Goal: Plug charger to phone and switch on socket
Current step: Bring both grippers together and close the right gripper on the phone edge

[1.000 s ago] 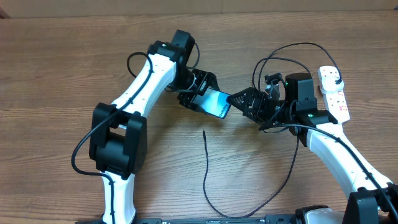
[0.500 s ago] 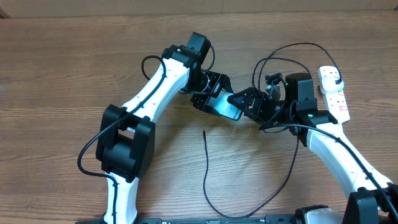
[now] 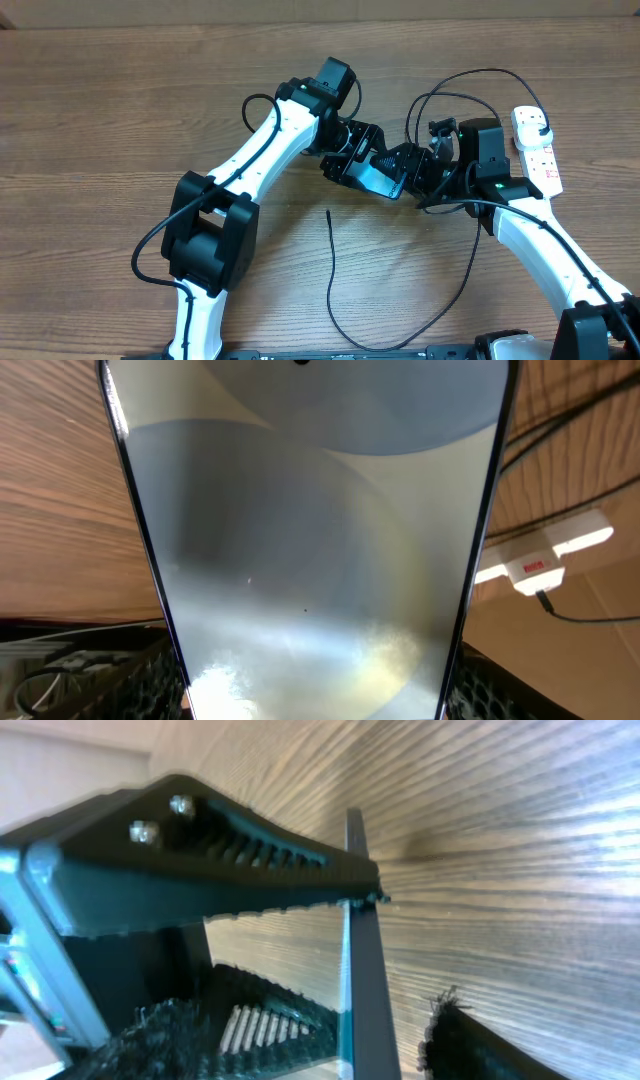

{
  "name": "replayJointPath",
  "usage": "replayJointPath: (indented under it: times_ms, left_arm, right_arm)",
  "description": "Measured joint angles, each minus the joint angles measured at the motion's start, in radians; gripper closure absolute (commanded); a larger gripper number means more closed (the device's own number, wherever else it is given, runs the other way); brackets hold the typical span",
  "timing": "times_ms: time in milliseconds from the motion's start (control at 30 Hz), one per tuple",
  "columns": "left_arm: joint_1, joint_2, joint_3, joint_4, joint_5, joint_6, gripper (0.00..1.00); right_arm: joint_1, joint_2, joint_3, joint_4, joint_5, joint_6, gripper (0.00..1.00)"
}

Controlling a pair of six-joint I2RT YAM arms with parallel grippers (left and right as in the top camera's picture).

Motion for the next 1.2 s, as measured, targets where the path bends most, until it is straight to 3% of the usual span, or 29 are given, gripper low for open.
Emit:
replayJointPath:
  times_ms: [500, 1200]
  left_arm:
    - [-0.011, 0.000, 0.000, 0.013, 0.004, -0.015, 0.96]
    - [-0.015, 0.000, 0.000, 0.013, -0.024, -0.034, 0.96]
  right_arm:
    - [0.000, 0.037, 0.000, -0.004, 0.009, 0.005, 0.58]
    - [0.061, 0.037, 0.000, -0.015, 0.102, 0.005, 0.62]
